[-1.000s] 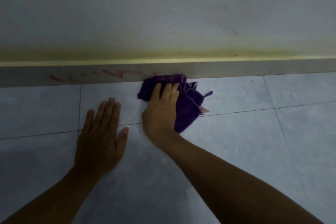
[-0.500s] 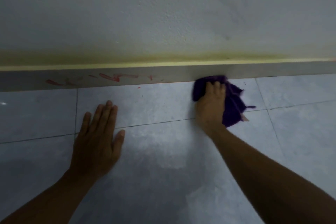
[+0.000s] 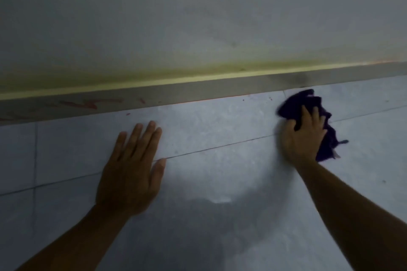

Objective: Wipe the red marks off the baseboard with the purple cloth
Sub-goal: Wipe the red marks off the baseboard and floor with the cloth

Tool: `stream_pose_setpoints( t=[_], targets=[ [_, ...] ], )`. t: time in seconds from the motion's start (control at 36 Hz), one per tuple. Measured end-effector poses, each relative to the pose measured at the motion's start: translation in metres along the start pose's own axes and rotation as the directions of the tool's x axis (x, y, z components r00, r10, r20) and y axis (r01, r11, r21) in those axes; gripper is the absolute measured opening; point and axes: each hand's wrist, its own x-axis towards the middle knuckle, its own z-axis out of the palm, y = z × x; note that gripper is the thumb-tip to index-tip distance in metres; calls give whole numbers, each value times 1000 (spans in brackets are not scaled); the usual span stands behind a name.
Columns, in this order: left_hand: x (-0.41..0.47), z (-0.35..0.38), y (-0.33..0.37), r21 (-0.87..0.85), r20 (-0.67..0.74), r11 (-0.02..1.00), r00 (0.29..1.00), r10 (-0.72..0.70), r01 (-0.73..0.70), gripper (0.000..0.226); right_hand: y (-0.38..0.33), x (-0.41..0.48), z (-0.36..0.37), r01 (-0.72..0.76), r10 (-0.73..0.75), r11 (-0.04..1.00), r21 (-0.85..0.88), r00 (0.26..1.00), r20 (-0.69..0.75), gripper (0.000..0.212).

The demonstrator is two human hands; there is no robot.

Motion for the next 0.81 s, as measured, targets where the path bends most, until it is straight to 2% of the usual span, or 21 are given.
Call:
stream_pose_setpoints(
  t=[0.06, 0.11, 0.17, 0.22, 0.28, 0.33, 0.39, 0.42, 0.47, 0.53, 0.58, 0.64, 0.72, 0.75, 0.81],
  targets=[
    [1, 0, 0, 11, 3, 1000, 1000, -1, 1, 69, -21, 21, 7, -65, 65, 998, -23, 998, 0, 63],
    [2, 0, 1, 18, 8, 1000, 1000, 1, -2, 69, -57, 15, 21, -51, 51, 999, 7, 999, -13, 55],
    [2, 0, 1, 19, 6, 1000, 1000, -4, 4, 70, -94, -19, 39, 51, -48, 996, 69, 998, -37, 46],
    [2, 0, 0, 23, 6, 1000, 1000, 2, -2, 70, -117, -68, 54, 235, -238, 961, 148, 971, 1, 42],
    [2, 0, 0, 18, 9, 1000, 1000, 8, -8, 70, -125, -105, 61, 450, -480, 865, 222, 872, 101, 43],
    [1, 1, -1, 26, 19, 1000, 1000, 8, -8, 70, -119, -110, 61, 599, -645, 760, 252, 744, 176, 44],
    [0, 0, -1, 28, 21, 1000, 1000, 6, -7, 70, -106, -94, 54, 656, -709, 703, 275, 674, 207, 44],
    [0, 0, -1, 27, 18, 1000, 1000, 5, -5, 70, -98, -86, 50, 660, -713, 699, 274, 672, 202, 43],
    [0, -1, -1, 24, 7, 1000, 1000, 2, -2, 69, -77, -64, 42, 600, -640, 762, 245, 755, 141, 42],
    [-1, -2, 0, 16, -7, 1000, 1000, 0, 1, 68, -54, -34, 32, 436, -457, 877, 202, 887, 67, 41],
    [-1, -2, 0, 15, -8, 1000, 1000, 2, -1, 69, -37, -3, 21, 247, -255, 957, 151, 967, 32, 41],
    [0, -2, 0, 16, 0, 1000, 1000, 3, -3, 69, -31, 23, 14, 116, -118, 985, 124, 993, 12, 42],
    [0, -1, 0, 4, 5, 1000, 1000, -7, 7, 69, -53, 26, 18, -30, 37, 984, 174, 999, -34, 40],
    [-1, -1, 0, 3, 7, 1000, 1000, -9, 9, 69, -66, 17, 23, -52, 61, 980, 194, 997, -41, 37],
    [-1, -1, 0, 6, 8, 1000, 1000, -4, 4, 69, -92, -13, 34, -1, 8, 977, 212, 999, -33, 33]
  ],
)
